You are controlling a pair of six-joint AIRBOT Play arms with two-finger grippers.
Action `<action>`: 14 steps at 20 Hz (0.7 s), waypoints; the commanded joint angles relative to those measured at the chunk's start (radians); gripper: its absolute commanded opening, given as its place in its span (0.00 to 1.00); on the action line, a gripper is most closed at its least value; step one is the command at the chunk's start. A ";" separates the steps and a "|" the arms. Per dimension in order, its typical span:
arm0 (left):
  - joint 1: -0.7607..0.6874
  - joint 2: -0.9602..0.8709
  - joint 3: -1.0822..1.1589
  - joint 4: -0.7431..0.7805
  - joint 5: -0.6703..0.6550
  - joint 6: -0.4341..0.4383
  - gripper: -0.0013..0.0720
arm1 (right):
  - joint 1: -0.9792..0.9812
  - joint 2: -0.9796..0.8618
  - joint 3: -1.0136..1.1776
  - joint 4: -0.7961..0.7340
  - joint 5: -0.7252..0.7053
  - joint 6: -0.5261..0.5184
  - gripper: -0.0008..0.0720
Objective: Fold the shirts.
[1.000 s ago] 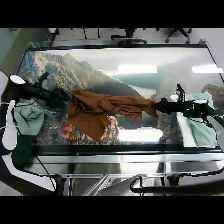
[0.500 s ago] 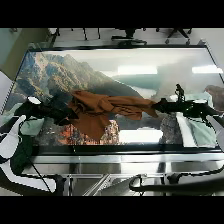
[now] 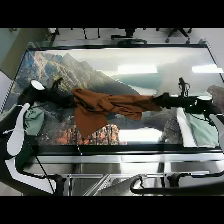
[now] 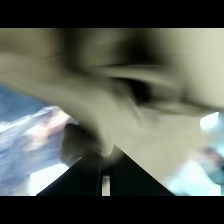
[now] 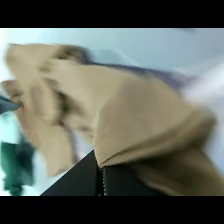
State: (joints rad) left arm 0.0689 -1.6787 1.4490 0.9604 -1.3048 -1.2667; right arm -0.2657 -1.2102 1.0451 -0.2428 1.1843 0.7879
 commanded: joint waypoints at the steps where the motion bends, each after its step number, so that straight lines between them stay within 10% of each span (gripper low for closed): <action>1: -0.011 0.147 0.275 -0.123 -0.096 -0.012 0.04 | -0.003 0.112 0.195 0.163 0.089 -0.003 0.03; 6: 0.071 0.414 0.763 -0.238 0.027 -0.107 0.04 | -0.106 0.309 0.666 0.404 0.011 0.062 0.03; 14: 0.457 1.075 0.349 -0.161 0.487 -0.012 0.04 | -0.306 0.581 0.925 0.243 -0.286 0.103 0.03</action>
State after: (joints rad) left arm 0.3851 -0.7910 1.9079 0.7631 -0.9771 -1.3224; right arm -0.5297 -0.7143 1.9129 0.0864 1.0096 0.8795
